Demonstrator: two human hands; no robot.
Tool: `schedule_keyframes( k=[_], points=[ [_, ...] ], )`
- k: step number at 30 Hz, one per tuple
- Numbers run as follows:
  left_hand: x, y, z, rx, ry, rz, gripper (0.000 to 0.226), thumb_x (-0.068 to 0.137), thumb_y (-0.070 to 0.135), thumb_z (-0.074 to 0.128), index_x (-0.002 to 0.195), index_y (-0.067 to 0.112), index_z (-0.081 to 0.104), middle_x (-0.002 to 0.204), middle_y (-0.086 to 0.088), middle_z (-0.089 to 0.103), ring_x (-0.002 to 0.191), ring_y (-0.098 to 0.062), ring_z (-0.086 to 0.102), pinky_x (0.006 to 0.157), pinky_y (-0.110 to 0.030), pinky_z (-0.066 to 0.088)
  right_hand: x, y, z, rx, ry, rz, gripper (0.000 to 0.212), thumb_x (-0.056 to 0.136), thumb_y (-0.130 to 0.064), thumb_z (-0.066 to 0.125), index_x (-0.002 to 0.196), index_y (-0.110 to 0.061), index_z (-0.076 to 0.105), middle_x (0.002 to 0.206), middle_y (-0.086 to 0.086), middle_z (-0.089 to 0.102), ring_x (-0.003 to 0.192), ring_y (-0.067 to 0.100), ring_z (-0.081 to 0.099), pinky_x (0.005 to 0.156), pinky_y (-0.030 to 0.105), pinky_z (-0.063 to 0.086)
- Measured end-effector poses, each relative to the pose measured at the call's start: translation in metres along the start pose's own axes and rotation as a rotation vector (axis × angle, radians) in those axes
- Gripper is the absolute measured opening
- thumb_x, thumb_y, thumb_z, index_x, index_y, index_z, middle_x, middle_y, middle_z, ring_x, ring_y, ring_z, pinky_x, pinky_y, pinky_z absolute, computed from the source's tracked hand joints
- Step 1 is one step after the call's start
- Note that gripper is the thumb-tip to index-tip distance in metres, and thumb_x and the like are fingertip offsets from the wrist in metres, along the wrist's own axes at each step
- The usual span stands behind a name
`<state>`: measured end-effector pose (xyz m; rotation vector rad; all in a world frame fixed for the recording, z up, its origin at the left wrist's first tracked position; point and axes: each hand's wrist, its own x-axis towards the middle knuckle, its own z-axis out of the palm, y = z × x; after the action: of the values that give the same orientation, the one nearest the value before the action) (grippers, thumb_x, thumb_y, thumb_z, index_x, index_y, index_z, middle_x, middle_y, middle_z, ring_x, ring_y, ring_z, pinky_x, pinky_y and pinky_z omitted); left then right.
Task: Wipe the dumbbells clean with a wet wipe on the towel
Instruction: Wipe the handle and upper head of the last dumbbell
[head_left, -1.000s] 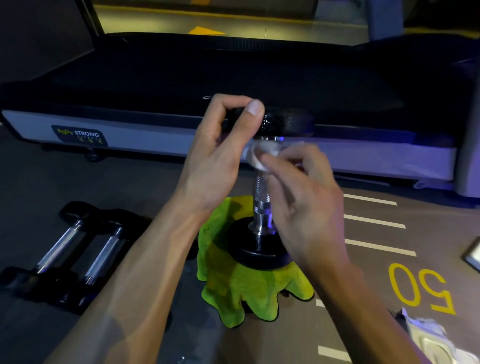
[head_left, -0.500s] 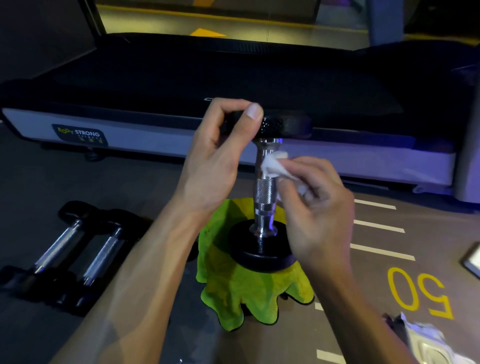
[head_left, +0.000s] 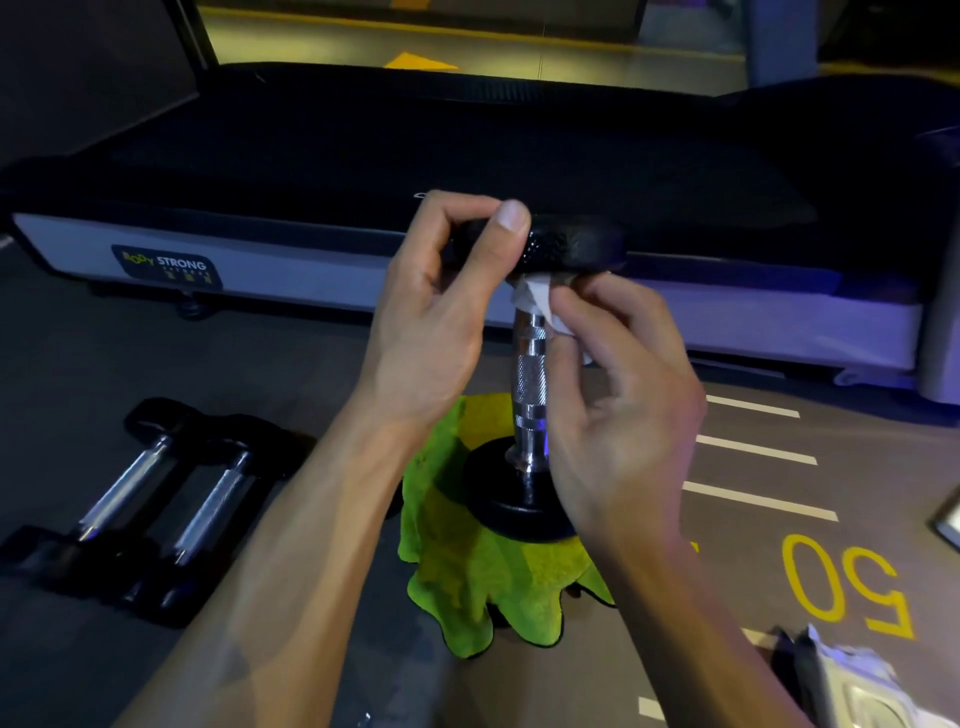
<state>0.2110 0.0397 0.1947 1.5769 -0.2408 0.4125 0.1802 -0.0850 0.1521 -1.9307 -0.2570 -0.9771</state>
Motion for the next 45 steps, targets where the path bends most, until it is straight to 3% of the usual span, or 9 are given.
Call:
schedule_keyframes(
  k=[3,6,11,17,28,34,39,41,45],
  points=[
    [0.001,-0.001,-0.004,0.019,0.005,0.004,0.010,0.108,0.029,0.056,0.104,0.024,0.063,0.084,0.017,0.055,0.075,0.005,0.051,0.072,-0.013,0.044,-0.004,-0.003,0.005,-0.117,-0.092,-0.114,0.029,0.099,-0.002,0.058,0.125,-0.002,0.071,0.131,0.014,0.061,0.117,0.031,0.062,0.098,0.033,0.051],
    [0.002,0.000,-0.005,0.028,0.012,-0.005,0.009,0.108,0.029,0.057,0.103,0.023,0.062,0.089,0.014,0.059,0.081,0.004,0.055,0.075,-0.013,0.046,-0.010,-0.015,0.015,-0.296,-0.240,-0.135,0.043,0.094,-0.007,0.063,0.137,-0.007,0.063,0.144,0.007,0.051,0.132,0.027,0.046,0.105,0.034,0.045],
    [0.003,0.003,-0.002,0.077,-0.012,0.017,0.010,0.106,0.031,0.060,0.098,0.028,0.063,0.083,0.023,0.061,0.080,0.008,0.055,0.077,-0.010,0.043,-0.013,-0.021,0.018,-0.534,-0.339,-0.120,0.057,0.080,-0.018,0.070,0.135,-0.005,0.062,0.148,0.005,0.048,0.140,0.026,0.033,0.114,0.039,0.037],
    [0.004,0.001,-0.005,0.042,0.020,0.001,0.011,0.107,0.030,0.060,0.097,0.028,0.064,0.085,0.021,0.060,0.082,0.006,0.055,0.080,-0.011,0.045,-0.032,-0.017,-0.007,-0.359,-0.369,-0.119,0.036,0.091,-0.017,0.064,0.125,-0.009,0.066,0.138,0.002,0.054,0.127,0.021,0.044,0.103,0.035,0.047],
    [-0.002,0.003,-0.005,0.039,-0.002,0.030,0.006,0.106,0.025,0.062,0.102,0.022,0.066,0.089,0.017,0.062,0.085,0.007,0.057,0.082,-0.011,0.045,-0.039,-0.012,-0.017,-0.382,-0.411,-0.142,0.032,0.094,-0.017,0.060,0.123,-0.006,0.067,0.138,0.005,0.054,0.128,0.026,0.044,0.107,0.036,0.043],
    [-0.005,0.007,-0.001,0.031,-0.015,0.036,0.005,0.104,0.025,0.064,0.104,0.020,0.067,0.096,0.012,0.065,0.088,0.006,0.059,0.083,-0.010,0.045,-0.016,-0.016,-0.015,-0.384,-0.389,-0.083,0.043,0.094,-0.020,0.059,0.137,-0.015,0.060,0.140,0.003,0.043,0.128,0.026,0.039,0.104,0.042,0.045],
    [-0.006,0.008,-0.002,0.041,-0.039,0.032,0.007,0.103,0.027,0.066,0.106,0.021,0.068,0.093,0.014,0.063,0.087,0.004,0.059,0.084,-0.015,0.047,-0.037,-0.018,-0.015,-0.426,-0.385,-0.090,0.031,0.090,-0.019,0.060,0.120,-0.013,0.067,0.138,0.002,0.049,0.118,0.028,0.044,0.097,0.043,0.046],
    [-0.008,0.007,-0.003,0.028,-0.032,0.024,0.008,0.102,0.028,0.067,0.107,0.021,0.068,0.094,0.014,0.064,0.088,0.003,0.059,0.085,-0.016,0.047,-0.050,-0.017,-0.021,-0.390,-0.410,-0.087,0.034,0.092,-0.022,0.059,0.123,-0.013,0.068,0.134,0.002,0.052,0.115,0.029,0.047,0.096,0.044,0.046],
    [-0.010,0.007,-0.003,0.028,-0.021,0.028,0.008,0.102,0.028,0.067,0.107,0.021,0.068,0.099,0.011,0.067,0.093,0.002,0.061,0.088,-0.018,0.048,-0.021,-0.014,-0.017,-0.278,-0.337,-0.086,0.043,0.095,-0.015,0.060,0.137,-0.014,0.061,0.132,0.006,0.045,0.119,0.023,0.042,0.106,0.031,0.039]
  ],
)
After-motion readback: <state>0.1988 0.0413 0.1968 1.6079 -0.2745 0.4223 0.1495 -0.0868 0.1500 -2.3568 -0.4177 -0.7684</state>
